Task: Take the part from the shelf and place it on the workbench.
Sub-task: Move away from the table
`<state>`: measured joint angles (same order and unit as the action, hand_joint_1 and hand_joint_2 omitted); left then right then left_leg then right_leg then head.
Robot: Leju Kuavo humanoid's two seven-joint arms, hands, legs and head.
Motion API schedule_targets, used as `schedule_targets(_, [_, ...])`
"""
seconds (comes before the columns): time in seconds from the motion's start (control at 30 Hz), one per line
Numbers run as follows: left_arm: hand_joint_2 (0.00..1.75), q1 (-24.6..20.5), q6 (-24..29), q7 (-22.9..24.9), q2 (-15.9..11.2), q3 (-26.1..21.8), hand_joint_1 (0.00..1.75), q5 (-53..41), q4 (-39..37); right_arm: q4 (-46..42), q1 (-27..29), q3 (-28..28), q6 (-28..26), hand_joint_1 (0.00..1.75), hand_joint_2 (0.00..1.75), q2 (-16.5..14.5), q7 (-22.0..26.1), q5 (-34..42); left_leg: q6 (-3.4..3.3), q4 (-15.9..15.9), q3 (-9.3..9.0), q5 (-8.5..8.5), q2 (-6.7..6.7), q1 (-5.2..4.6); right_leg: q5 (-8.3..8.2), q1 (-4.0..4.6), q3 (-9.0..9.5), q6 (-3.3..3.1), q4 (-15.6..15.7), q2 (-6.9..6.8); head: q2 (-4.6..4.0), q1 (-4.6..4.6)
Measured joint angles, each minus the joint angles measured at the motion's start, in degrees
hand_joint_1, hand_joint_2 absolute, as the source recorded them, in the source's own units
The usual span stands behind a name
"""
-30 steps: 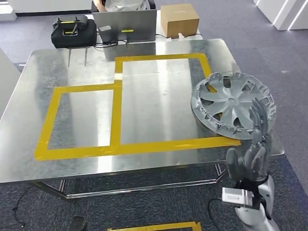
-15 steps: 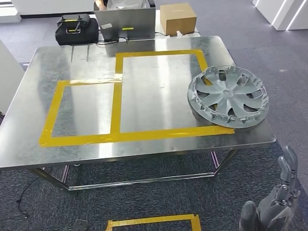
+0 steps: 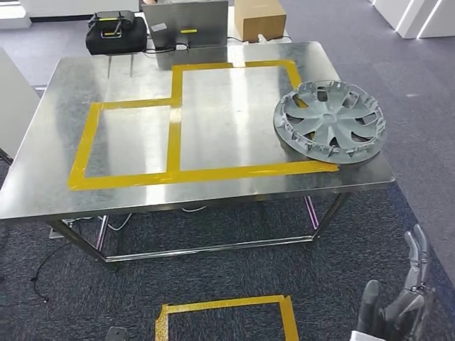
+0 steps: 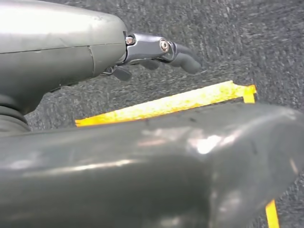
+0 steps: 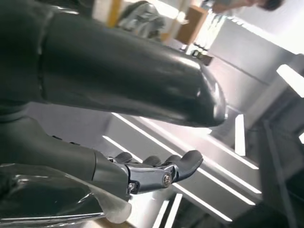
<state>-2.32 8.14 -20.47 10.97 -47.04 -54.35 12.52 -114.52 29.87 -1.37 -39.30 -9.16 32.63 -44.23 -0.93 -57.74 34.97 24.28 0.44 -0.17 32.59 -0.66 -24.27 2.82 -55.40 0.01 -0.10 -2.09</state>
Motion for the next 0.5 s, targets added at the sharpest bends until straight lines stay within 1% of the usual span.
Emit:
schedule_targets(0.03, [0.00,0.1,0.2,0.1,0.0,-0.2,0.00,0.0,0.0,1.9,-0.2,-1.2,0.2,0.00,0.00,-0.5,0.9,1.3,0.40,-0.1,0.31,-0.55,0.00,0.03,0.15,0.06,-0.25,-0.47,0.6,0.02,0.01,-0.01])
schedule_targets(0.07, [0.00,0.1,0.3,0.2,0.0,-0.4,0.00,0.0,0.0,3.8,-0.4,-2.4,0.4,0.00,0.00,-1.1,1.8,2.2,0.78,-0.2,0.59,-0.59,-0.03,0.13,-0.11,0.05,-0.87,-0.99,0.6,-0.06,0.01,-0.03])
schedule_targets(0.1, [0.00,0.3,0.3,0.2,0.0,-0.7,0.00,0.0,0.0,5.5,-0.7,-3.5,0.7,0.00,0.00,-1.6,2.4,2.7,1.16,-0.8,0.90,0.32,-0.07,0.22,-0.53,0.01,-1.34,-1.58,0.6,-0.14,0.01,0.03])
schedule_targets(0.13, [0.00,0.4,0.5,0.4,0.0,-0.9,0.00,0.0,0.0,6.9,-0.9,-4.5,1.2,0.00,0.00,-2.2,2.8,2.9,1.47,-2.2,1.32,2.35,-0.12,0.30,-1.08,-0.05,-1.85,-2.17,0.7,-0.30,0.01,0.09])
schedule_targets(0.17, [0.00,0.4,0.6,0.6,0.0,-1.1,0.00,-0.1,0.0,8.3,-1.2,-5.4,2.0,0.00,0.00,-2.7,3.1,2.9,1.70,-4.8,1.88,5.28,-0.15,0.42,-1.66,-0.06,-2.45,-2.59,0.7,-0.44,0.01,0.17])
schedule_targets(0.2, [0.00,0.5,0.8,0.8,0.0,-1.2,0.00,-0.1,0.0,9.8,-1.7,-6.6,2.9,0.00,0.00,-3.3,3.4,2.9,1.87,-8.2,2.47,8.30,-0.17,0.47,-2.26,0.01,-3.12,-2.85,0.6,-0.52,0.01,0.23])
schedule_targets(0.23, [0.00,0.5,1.0,1.0,0.0,-1.3,0.00,-0.1,0.0,11.5,-2.3,-8.1,3.9,0.00,0.00,-4.0,4.0,2.8,1.98,-11.7,2.89,10.53,-0.17,0.52,-2.90,0.11,-3.89,-2.97,0.6,-0.60,0.01,0.25])
schedule_targets(0.27, [0.00,0.4,1.1,1.1,0.0,-1.4,0.00,-0.2,0.0,13.5,-3.1,-9.9,4.8,0.00,0.00,-4.7,4.7,2.6,2.02,-14.5,2.91,11.31,-0.17,0.54,-3.55,0.22,-4.62,-2.98,0.4,-0.63,0.01,0.25])
schedule_targets(0.3, [0.00,0.4,1.2,1.2,0.0,-1.4,0.00,-0.2,0.0,15.2,-3.9,-11.7,5.6,0.00,0.00,-5.3,5.4,2.5,1.97,-15.7,2.30,10.73,-0.17,0.54,-4.17,0.33,-5.44,-2.96,0.2,-0.68,0.01,0.24])
schedule_targets(0.33, [0.00,0.4,1.2,1.2,0.0,-1.5,0.00,-0.2,0.0,17.0,-4.6,-13.5,6.4,0.00,0.00,-5.9,6.1,2.5,1.80,-15.0,0.91,9.18,-0.17,0.54,-4.79,0.42,-6.32,-2.91,-0.1,-0.70,0.01,0.23])
schedule_targets(0.37, [0.00,0.3,1.3,1.2,0.0,-1.5,0.00,-0.2,0.0,18.4,-5.2,-15.2,7.2,0.00,0.00,-6.4,6.4,2.6,1.53,-12.5,-1.30,7.44,-0.18,0.51,-5.35,0.51,-7.20,-2.86,-0.4,-0.70,0.01,0.22])
schedule_targets(0.4, [0.00,0.3,1.3,1.2,0.0,-1.6,0.00,-0.1,0.0,19.7,-5.9,-16.7,8.4,0.00,0.00,-6.9,6.5,3.1,1.16,-8.6,-4.19,6.49,-0.20,0.42,-5.87,0.60,-8.12,-2.77,-0.7,-0.68,0.01,0.22])
schedule_targets(0.43, [0.00,0.1,1.3,1.2,0.0,-1.9,0.00,0.1,0.0,21.2,-6.7,-18.2,10.3,0.00,0.00,-7.4,6.4,3.9,0.80,-4.2,-7.02,6.32,-0.22,0.31,-6.40,0.71,-8.87,-2.60,-1.0,-0.64,0.01,0.20])
schedule_targets(0.47, [0.00,0.0,1.2,1.2,-0.1,-2.1,0.00,0.4,0.0,23.0,-7.8,-19.8,13.1,0.00,0.00,-7.7,5.9,5.1,0.51,-0.6,-9.11,6.71,-0.24,0.17,-6.94,0.79,-9.45,-2.36,-1.2,-0.62,0.01,0.18])
schedule_targets(0.5, [0.00,-0.2,1.0,1.2,-0.2,-2.5,0.00,0.7,0.0,25.2,-9.4,-21.7,17.3,0.00,0.00,-8.0,5.2,7.1,0.28,1.7,-10.23,7.26,-0.25,0.01,-7.53,0.81,-9.89,-2.04,-1.3,-0.61,0.01,0.19])
